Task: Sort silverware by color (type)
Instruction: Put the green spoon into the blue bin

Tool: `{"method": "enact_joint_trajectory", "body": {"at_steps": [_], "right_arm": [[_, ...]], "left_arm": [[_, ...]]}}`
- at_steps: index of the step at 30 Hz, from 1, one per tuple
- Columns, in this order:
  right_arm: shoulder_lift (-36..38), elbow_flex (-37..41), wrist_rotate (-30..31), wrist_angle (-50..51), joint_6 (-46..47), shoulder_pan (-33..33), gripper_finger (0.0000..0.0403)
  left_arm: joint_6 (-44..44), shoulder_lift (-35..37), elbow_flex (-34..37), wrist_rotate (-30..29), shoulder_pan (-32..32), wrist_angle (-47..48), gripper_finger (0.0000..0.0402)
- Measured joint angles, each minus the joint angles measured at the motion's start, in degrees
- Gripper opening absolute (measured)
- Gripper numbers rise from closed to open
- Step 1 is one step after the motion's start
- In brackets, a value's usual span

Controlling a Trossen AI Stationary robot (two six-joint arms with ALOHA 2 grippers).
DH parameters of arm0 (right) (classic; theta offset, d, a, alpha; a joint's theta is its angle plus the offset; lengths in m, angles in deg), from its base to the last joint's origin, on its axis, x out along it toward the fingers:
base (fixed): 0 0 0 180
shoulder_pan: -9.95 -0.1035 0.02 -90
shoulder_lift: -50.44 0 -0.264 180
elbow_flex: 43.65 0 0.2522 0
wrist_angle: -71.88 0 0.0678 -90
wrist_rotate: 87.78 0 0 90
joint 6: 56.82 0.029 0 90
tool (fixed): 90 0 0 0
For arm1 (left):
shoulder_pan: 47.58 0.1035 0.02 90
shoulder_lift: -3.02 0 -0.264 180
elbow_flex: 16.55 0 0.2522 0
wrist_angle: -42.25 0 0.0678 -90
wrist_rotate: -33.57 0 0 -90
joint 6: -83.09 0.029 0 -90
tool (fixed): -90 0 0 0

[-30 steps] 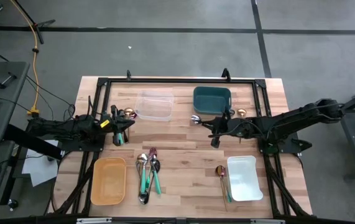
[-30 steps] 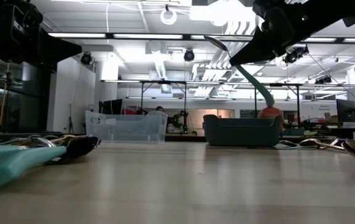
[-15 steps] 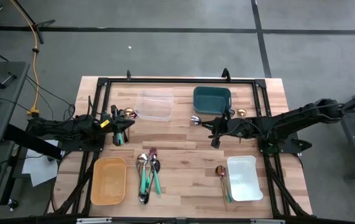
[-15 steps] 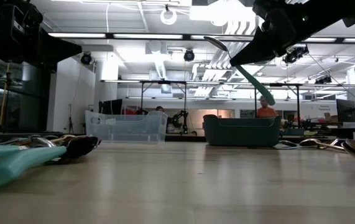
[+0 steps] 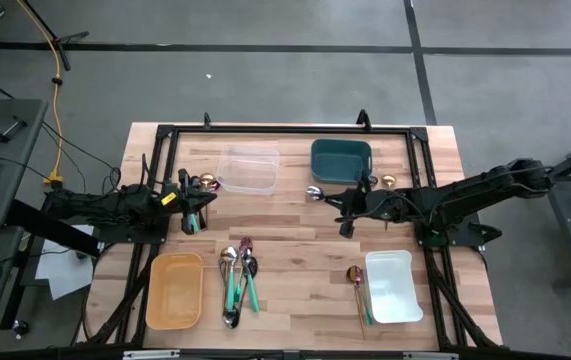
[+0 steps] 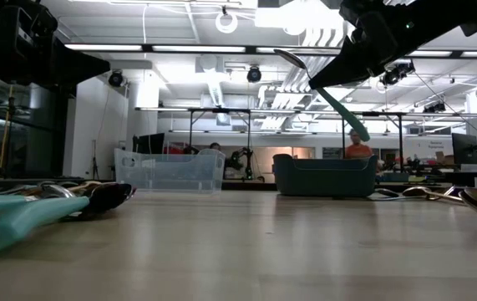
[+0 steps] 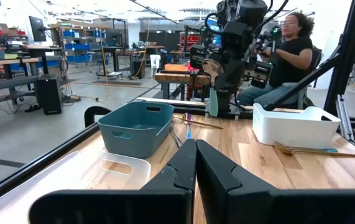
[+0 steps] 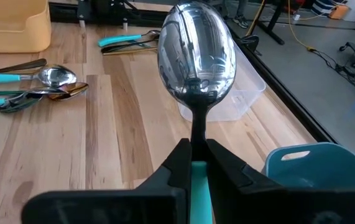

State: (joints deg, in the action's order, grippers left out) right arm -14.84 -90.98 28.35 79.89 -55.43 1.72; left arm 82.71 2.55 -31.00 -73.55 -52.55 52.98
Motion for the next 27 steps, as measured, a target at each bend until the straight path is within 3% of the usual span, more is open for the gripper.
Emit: {"method": "enact_joint_trajectory", "body": {"at_steps": [27], "right_arm": [[0.0, 0.0, -2.7, 0.0, 3.7, 0.0, 0.0017]], "left_arm": [[0.0, 0.0, 0.0, 0.0, 0.0, -0.7, 0.0003]]}}
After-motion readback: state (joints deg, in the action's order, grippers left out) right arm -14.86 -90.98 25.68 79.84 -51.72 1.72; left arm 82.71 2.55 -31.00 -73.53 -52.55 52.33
